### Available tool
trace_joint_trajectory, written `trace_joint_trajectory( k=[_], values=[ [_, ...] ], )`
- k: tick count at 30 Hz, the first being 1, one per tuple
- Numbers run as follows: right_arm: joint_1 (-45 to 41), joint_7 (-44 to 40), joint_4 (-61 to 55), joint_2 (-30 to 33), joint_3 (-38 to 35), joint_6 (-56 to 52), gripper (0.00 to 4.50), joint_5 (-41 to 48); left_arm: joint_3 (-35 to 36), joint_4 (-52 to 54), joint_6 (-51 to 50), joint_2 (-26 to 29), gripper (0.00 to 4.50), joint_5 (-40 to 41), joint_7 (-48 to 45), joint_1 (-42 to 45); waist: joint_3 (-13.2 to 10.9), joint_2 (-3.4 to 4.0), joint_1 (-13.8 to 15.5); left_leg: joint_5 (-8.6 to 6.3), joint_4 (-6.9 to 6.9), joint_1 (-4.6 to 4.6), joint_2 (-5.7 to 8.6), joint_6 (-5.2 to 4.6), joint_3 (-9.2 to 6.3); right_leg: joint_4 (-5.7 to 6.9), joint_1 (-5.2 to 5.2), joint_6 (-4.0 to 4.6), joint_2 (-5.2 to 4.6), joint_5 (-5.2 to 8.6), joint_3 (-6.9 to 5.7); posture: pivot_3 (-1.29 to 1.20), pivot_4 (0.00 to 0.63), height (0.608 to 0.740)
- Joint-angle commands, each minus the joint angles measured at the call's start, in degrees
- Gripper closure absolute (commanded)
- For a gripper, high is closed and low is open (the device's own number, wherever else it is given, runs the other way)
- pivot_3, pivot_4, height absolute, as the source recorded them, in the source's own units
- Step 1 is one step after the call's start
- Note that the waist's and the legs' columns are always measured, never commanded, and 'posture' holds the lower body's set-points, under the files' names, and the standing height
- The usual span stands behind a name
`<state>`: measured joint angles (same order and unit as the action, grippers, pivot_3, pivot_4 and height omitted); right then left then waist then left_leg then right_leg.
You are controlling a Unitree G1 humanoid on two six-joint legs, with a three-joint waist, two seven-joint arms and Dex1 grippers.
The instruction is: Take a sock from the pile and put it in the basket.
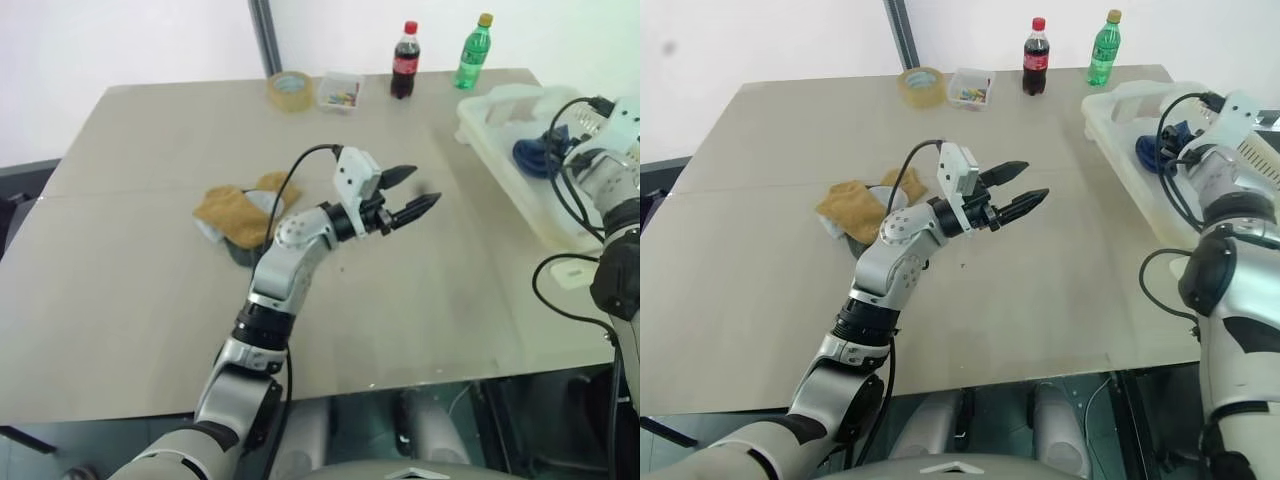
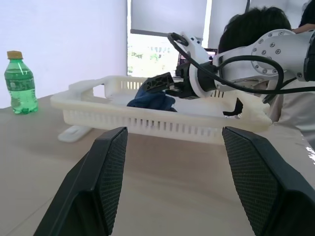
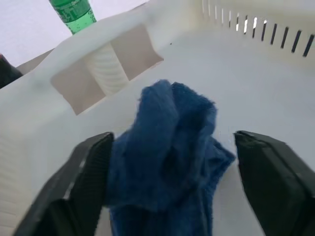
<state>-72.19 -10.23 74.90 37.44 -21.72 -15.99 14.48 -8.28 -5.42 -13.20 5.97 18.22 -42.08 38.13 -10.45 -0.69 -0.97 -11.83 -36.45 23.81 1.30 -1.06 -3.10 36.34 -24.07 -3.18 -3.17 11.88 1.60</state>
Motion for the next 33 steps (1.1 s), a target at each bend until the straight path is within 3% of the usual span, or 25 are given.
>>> trace_joint_trajectory(
  k=[1, 4, 8, 12, 15, 19, 23, 28, 33],
  values=[
    [2.6, -5.1, -7.5, 2.1, 2.6, 5.2, 0.07, -2.2, 2.2, 0.7, 1.1, -0.5, 1.2, 0.7, 1.7, 1.1, 0.0, 0.0, 0.0, 0.0, 0.0, -0.01, 0.0, 0.0, 0.0, 0.0, 0.0, 0.0, 0.0, 0.0, 0.0, 0.0, 0.15, 0.74],
    [10.0, -10.9, -22.5, 2.1, 4.0, 4.9, 0.07, -1.2, 3.8, 0.5, 0.0, -0.1, 1.2, 1.9, 1.9, 1.2, 0.0, 0.0, 0.0, 0.0, -0.02, -0.01, -0.01, 0.0, 0.0, 0.02, 0.0, -0.02, 0.01, -0.01, 0.01, 0.0, 0.15, 0.74],
    [23.1, -14.3, -51.5, 0.7, 5.1, -3.5, 0.0, 2.4, 5.3, 1.4, -2.3, 2.2, 0.04, 3.9, -0.1, 0.9, 0.0, 0.02, -0.1, 0.0, -0.06, -0.02, -0.04, 0.0, -0.06, 0.19, -0.03, -0.02, 0.02, -0.01, -0.02, 0.0, 0.15, 0.74],
    [32.9, -12.0, -78.0, -4.6, 6.5, -14.1, 0.0, 9.2, 7.8, -0.5, -2.0, 5.8, 0.04, 2.0, 1.9, 2.1, 0.0, 0.03, -0.3, 0.0, -0.19, -0.12, -0.11, 0.01, -0.09, 0.45, -0.06, -0.02, 0.1, 0.0, 0.0, 0.0, 0.15, 0.74],
    [41.1, -11.9, -91.1, -6.1, 11.4, -17.3, 0.0, 8.8, 10.2, 1.2, -2.4, 10.4, 0.04, 2.5, 0.7, 1.1, 0.0, 0.03, -0.4, 0.0, -0.27, -0.14, -0.26, 0.01, -0.24, 0.48, 0.0, -0.01, 0.28, 0.01, -0.11, 0.0, 0.15, 0.74],
    [53.0, -13.0, -101.8, -5.0, 15.2, -18.6, 0.0, 7.3, 12.5, 9.1, -7.0, 18.0, 0.04, 4.6, -1.7, -4.9, 0.0, 0.03, 0.1, 0.0, -0.39, -0.08, -0.31, 0.01, -0.26, 0.48, 0.01, -0.01, 0.19, 0.01, -0.16, 0.0, 0.15, 0.74],
    [65.2, -16.1, -108.5, -1.4, 14.6, -17.6, 0.0, 6.3, 19.1, 23.2, -15.9, 26.6, 0.04, 9.8, -1.8, -18.4, 0.0, 0.02, 0.1, -0.02, -0.35, 0.0, -0.32, 0.02, -0.35, 0.33, -0.02, -0.01, 0.02, 0.02, -0.04, 0.0, 0.15, 0.74],
    [72.2, -19.4, -111.6, 1.9, 10.5, -18.2, 0.0, 7.7, 28.6, 32.2, -20.7, 30.9, 0.04, 14.6, -1.2, -34.8, 0.0, 0.0, 0.2, -0.03, -0.36, -0.12, -0.44, 0.02, -0.32, 0.3, 0.01, 0.16, 0.02, 0.14, -0.02, 0.0, 0.15, 0.74],
    [74.6, -22.5, -112.0, 3.9, 8.8, -18.3, 0.0, 9.1, 33.4, 35.8, -21.5, 33.3, 0.04, 16.9, -2.6, -44.4, 0.1, -0.1, 0.3, -0.04, -0.42, -0.3, -0.57, 0.03, -0.36, 0.36, 0.21, 0.02, 0.03, 0.31, -0.21, 0.0, 0.15, 0.74]
  ],
)
